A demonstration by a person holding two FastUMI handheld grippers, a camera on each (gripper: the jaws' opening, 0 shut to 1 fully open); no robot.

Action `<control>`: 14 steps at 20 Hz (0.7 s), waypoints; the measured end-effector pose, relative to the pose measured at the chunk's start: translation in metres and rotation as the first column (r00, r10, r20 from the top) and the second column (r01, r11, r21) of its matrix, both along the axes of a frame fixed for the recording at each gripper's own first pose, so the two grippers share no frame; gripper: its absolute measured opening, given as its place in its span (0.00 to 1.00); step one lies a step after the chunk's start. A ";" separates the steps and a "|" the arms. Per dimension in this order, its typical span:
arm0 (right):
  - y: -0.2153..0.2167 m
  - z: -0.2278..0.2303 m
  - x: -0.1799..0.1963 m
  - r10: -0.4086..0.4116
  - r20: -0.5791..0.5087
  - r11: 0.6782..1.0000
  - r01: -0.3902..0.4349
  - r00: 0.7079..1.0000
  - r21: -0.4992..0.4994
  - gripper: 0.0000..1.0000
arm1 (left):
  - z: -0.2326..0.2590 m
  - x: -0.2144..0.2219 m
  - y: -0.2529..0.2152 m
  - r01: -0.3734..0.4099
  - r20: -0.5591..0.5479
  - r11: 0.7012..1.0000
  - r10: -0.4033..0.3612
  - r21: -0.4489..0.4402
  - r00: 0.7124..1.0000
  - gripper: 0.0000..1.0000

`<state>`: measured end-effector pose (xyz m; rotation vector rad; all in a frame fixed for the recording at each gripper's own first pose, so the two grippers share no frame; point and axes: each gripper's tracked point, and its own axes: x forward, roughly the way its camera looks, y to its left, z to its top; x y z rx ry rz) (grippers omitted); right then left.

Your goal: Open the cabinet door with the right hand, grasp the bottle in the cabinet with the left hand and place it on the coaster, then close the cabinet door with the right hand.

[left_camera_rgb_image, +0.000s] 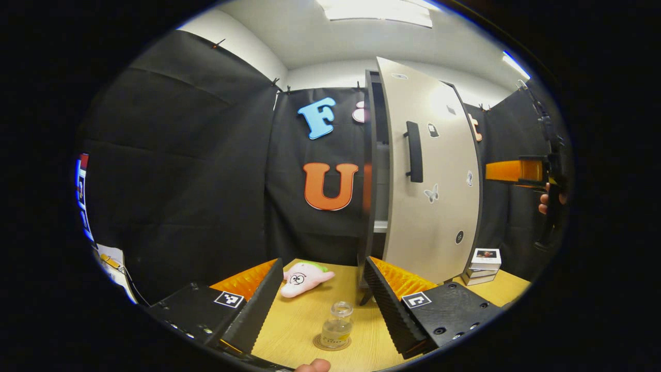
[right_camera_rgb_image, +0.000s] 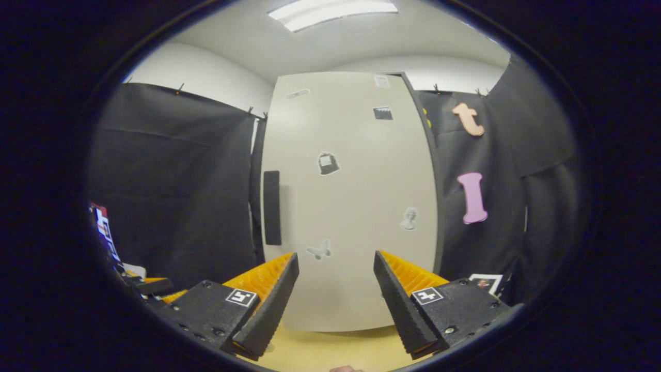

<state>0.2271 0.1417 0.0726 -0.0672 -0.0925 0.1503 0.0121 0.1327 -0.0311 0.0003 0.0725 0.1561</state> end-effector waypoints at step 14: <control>-0.130 -0.057 -0.103 -0.351 0.031 0.936 0.351 0.936 -0.026 0.94 | 0.015 0.007 -0.071 0.112 0.035 0.993 -0.113 0.024 0.993 0.95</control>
